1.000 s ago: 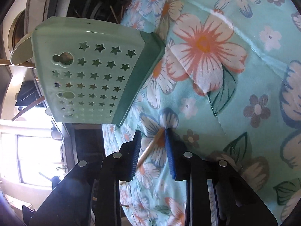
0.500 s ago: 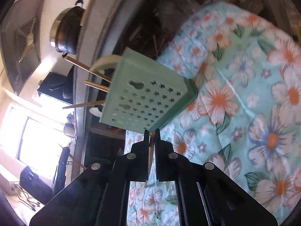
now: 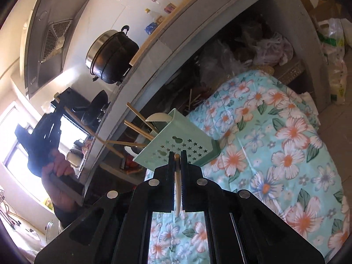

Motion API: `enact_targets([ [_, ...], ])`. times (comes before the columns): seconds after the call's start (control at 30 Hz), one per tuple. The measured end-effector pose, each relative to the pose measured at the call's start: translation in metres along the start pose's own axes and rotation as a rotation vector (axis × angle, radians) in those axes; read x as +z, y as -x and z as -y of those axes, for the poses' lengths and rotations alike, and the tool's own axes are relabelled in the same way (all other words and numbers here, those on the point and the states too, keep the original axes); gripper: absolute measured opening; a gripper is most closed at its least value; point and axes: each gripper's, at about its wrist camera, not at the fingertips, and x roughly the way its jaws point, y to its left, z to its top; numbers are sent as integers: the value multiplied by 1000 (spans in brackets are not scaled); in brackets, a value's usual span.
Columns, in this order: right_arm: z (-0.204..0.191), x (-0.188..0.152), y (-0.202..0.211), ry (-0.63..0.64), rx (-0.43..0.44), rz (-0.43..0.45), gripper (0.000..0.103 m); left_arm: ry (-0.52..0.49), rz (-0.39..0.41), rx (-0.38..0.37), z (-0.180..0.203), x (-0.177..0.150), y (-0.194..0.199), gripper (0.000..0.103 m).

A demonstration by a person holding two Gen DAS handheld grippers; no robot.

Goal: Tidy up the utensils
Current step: 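Carry the chopstick upright with the left tool over the mint holder, then lower the chopstick into the mint holder and open the left tool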

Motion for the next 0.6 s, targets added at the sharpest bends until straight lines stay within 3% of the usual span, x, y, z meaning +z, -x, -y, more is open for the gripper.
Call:
enact_targets([
  [0.1, -1, -1, 5, -1, 1, 3, 3, 28, -14, 37, 1, -5, -35, 5],
  [0.3, 0, 0, 10, 6, -4, 11, 3, 29, -65, 188, -5, -42, -88, 5],
  [0.4, 0, 1, 12, 10, -7, 14, 3, 27, -72, 211, -7, -60, -94, 6],
  [0.5, 1, 1, 12, 10, -7, 14, 3, -22, -25, 239, -4, -65, -88, 6],
  [0.6, 0, 1, 12, 14, -7, 16, 3, -36, -19, 221, -3, -64, -81, 18],
])
